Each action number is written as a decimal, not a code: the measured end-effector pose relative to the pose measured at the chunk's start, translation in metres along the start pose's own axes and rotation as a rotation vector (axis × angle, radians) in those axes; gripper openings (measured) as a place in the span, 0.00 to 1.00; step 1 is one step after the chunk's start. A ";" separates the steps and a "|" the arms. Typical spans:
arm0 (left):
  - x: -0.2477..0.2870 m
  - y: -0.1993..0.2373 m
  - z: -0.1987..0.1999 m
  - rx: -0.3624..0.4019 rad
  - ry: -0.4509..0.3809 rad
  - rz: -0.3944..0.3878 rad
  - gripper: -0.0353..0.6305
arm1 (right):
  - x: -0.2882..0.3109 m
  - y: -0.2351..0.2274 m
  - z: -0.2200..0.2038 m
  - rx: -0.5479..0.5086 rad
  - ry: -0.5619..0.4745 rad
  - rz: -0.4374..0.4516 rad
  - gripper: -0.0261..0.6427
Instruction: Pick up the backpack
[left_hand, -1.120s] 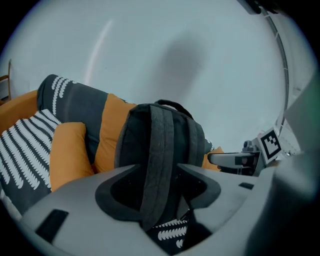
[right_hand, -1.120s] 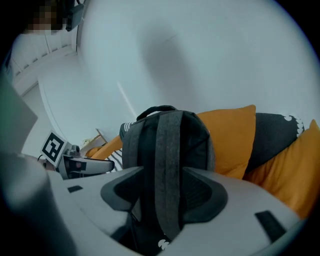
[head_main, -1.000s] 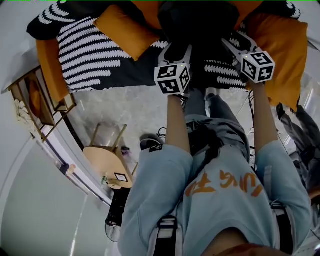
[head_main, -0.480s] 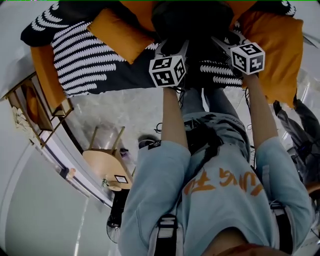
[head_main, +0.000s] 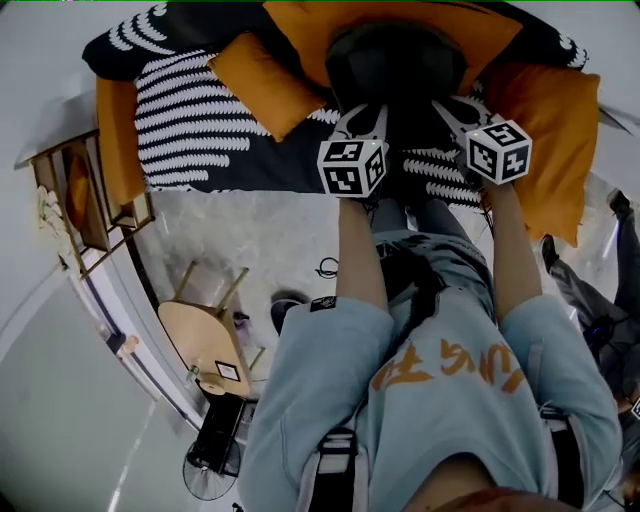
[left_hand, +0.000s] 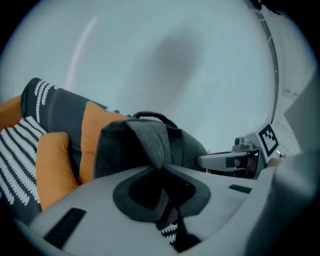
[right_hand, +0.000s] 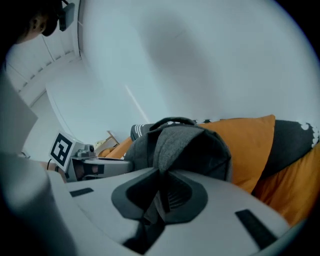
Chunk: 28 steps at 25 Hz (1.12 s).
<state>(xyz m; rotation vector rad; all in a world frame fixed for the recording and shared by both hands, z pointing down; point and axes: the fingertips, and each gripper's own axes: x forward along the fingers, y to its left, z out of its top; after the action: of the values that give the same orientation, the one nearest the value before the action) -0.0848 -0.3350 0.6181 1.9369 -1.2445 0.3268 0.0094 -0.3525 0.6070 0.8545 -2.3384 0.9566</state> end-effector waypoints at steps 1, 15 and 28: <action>-0.004 -0.005 0.009 0.019 -0.022 -0.004 0.13 | -0.005 0.002 0.006 -0.011 -0.017 -0.001 0.11; -0.054 -0.040 0.117 0.100 -0.240 -0.045 0.12 | -0.061 0.006 0.100 -0.092 -0.189 -0.025 0.11; -0.118 -0.091 0.160 0.181 -0.347 -0.071 0.12 | -0.127 0.056 0.147 -0.206 -0.314 0.085 0.11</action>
<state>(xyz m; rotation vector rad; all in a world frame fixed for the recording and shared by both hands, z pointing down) -0.0950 -0.3578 0.4010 2.2572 -1.3992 0.0686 0.0314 -0.3833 0.4079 0.8793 -2.7014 0.6335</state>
